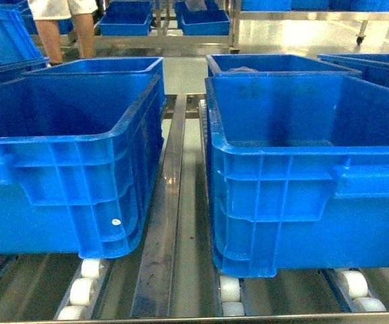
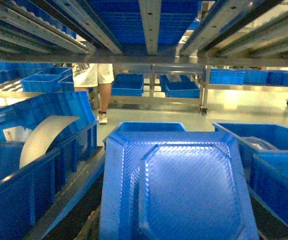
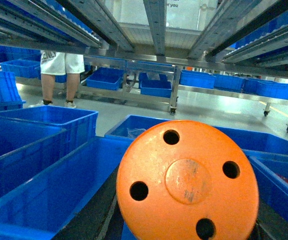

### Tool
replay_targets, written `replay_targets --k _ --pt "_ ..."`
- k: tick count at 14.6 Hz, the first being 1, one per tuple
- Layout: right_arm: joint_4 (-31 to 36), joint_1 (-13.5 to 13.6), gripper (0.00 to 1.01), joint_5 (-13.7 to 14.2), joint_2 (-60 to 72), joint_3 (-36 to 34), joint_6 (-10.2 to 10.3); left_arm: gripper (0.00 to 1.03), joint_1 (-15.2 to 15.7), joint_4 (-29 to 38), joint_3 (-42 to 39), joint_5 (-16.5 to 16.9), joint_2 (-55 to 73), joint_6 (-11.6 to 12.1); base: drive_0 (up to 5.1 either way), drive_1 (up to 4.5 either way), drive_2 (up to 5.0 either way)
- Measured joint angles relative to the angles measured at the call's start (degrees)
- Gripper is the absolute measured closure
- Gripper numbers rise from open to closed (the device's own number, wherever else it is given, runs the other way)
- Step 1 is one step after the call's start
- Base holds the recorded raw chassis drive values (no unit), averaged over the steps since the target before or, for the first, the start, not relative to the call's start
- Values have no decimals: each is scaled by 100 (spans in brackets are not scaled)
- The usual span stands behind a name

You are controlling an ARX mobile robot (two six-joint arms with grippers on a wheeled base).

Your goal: Sort blue parts and orange caps into right shelf containers

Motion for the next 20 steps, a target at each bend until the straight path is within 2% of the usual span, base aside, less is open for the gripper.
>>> replay_targets --k 2,3,5,7,8,11,12,13,14,15,16,17,18,19,20 --pt "210 22 57 22 433 184 13 59 28 247 284 0 551 -81 0 0 0" --pt "306 68 57 0 1130 540 70 59 28 345 577 -4 1073 -181 0 0 0" --pt "479 133 57 177 2830 1414 223 59 -98 129 1506 -33 2588 -407 0 0 0" --pt "411 197 57 280 3958 2293 396 59 -166 -98 2529 -66 3595 -424 0 0 0" --pt "433 208 45 317 4262 2496 452 56 -208 -114 2796 -142 3917 -424 0 0 0" --pt "422 232 3 278 4398 2520 470 13 -271 -107 2855 -192 4118 -452 0 0 0" --pt "428 188 4 236 4341 2520 466 3 -326 -153 2809 -168 4004 -476 0 0 0" --pt "437 109 3 192 4188 2439 455 5 -411 -264 2680 -175 3777 -470 0 0 0" --pt "186 28 3 348 3821 2225 284 5 -566 -391 2494 -225 3403 -435 0 0 0" --pt "133 -9 3 354 3493 2065 155 5 -667 -332 2382 -234 3069 -404 0 0 0" --pt "175 -26 3 356 3460 2081 118 5 -669 -330 2415 -238 3021 -391 0 0 0" --pt "306 -22 12 581 3449 1974 214 18 -645 -444 2208 -299 2953 -197 0 0 0" --pt "494 -229 36 455 2975 1231 343 41 -627 -205 1329 -304 2450 -66 0 0 0" --pt "592 -271 51 481 2677 850 367 56 -627 -37 988 -304 2138 -50 0 0 0" --pt "608 -275 54 474 2614 769 367 61 -627 7 855 -304 2022 -50 0 0 0"
